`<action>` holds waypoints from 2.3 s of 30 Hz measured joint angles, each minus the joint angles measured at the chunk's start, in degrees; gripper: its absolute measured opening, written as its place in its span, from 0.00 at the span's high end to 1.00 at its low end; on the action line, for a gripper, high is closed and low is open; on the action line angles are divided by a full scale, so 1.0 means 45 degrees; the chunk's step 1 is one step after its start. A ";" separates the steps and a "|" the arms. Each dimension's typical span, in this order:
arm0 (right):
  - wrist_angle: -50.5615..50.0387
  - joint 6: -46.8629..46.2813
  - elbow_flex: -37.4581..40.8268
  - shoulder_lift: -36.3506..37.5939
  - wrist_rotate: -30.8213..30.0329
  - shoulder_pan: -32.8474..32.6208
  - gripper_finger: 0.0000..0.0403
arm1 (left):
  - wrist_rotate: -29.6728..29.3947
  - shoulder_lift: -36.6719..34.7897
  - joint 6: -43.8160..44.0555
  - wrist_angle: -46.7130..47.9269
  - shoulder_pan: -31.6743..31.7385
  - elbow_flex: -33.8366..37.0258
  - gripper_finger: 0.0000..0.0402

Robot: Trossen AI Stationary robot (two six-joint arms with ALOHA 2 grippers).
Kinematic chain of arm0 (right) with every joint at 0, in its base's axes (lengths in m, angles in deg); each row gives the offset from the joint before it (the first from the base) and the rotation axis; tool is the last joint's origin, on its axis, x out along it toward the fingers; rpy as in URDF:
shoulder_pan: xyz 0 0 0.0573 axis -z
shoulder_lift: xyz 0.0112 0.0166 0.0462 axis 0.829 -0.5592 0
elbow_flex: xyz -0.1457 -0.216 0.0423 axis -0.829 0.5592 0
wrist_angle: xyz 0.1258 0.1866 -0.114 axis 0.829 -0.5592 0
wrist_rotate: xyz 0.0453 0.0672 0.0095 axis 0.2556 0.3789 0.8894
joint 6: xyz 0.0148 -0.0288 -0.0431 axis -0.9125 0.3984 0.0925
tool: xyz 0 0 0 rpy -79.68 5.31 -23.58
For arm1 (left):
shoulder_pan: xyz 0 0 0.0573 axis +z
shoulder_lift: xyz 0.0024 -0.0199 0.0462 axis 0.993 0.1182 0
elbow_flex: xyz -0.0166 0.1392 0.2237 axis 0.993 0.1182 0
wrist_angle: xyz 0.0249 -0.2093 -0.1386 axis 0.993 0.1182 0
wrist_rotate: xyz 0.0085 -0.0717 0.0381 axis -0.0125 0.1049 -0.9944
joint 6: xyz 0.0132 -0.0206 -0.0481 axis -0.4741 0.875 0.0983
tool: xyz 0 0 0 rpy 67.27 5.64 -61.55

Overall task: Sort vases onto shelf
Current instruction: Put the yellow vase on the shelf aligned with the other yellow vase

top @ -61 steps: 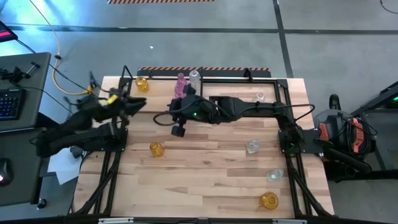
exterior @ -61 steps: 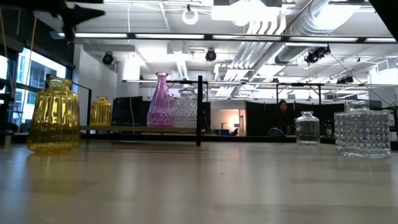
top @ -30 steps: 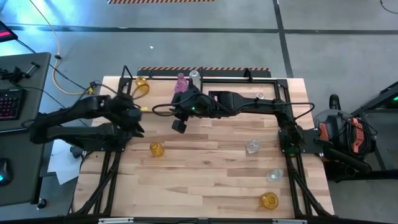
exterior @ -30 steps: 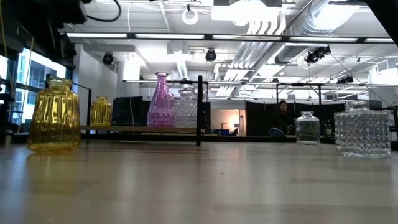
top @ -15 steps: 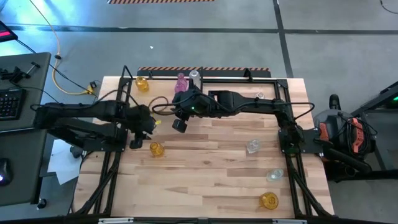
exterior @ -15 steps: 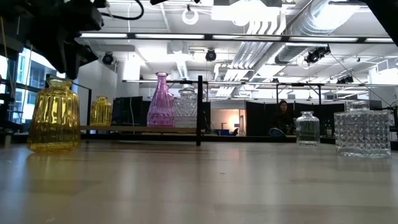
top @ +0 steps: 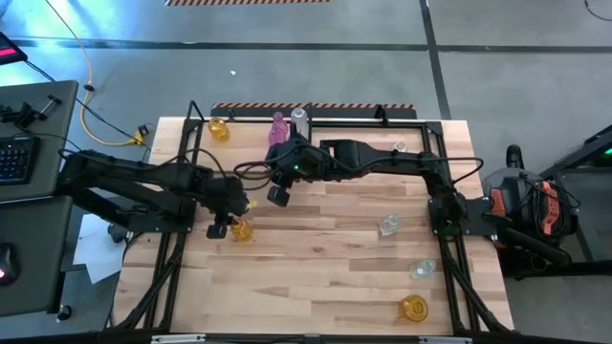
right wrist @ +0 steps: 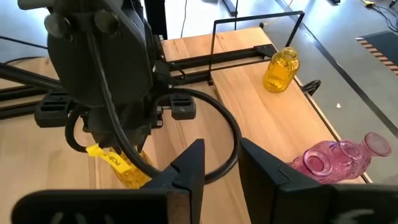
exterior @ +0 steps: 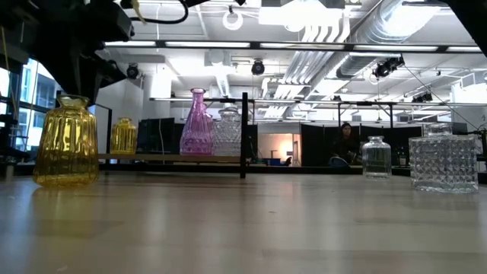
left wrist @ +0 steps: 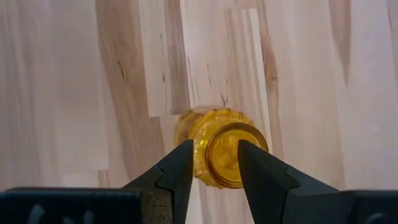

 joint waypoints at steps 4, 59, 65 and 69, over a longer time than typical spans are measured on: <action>-0.0034 0.0007 0.0000 0.0000 0.0003 -0.0052 0.81 | 0.0000 0.0405 0.0000 -0.0079 0.0005 0.0000 0.71; -0.0093 -0.0124 0.0000 0.0000 -0.0072 -0.0563 0.81 | -0.1975 -0.0159 -0.4873 0.5597 1.0222 -0.4143 0.97; -0.0030 -0.0112 0.0000 0.0000 -0.0072 -0.0559 0.81 | -0.1211 0.0955 -0.4989 0.5479 1.1936 -0.4360 0.97; -0.0034 -0.0124 0.0000 0.0000 -0.0070 -0.0573 0.81 | -0.1224 0.1580 -0.5013 0.5292 1.2793 -0.4528 0.97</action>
